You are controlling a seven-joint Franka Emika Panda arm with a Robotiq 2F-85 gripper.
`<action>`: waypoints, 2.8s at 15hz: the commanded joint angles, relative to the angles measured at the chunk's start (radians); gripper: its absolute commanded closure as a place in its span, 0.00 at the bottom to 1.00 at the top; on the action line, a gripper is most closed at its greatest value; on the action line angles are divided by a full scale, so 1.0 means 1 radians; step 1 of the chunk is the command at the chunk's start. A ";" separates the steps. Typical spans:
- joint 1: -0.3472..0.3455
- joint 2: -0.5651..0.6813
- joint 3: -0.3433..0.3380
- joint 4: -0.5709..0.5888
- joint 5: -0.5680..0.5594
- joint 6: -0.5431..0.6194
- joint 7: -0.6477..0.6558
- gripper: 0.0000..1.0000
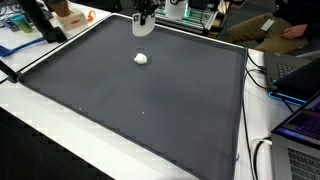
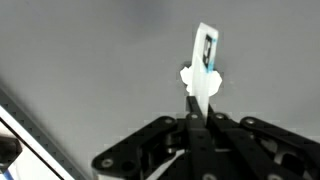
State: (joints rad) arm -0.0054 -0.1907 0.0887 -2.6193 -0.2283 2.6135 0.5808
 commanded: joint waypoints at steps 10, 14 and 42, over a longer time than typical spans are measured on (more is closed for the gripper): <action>-0.005 0.147 -0.021 0.037 0.190 0.141 -0.063 0.96; 0.003 0.177 -0.024 0.071 0.199 0.096 -0.026 0.99; 0.074 0.504 -0.082 0.359 0.216 -0.171 0.126 0.99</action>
State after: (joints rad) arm 0.0400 0.2278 0.0161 -2.2801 -0.0228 2.4558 0.7127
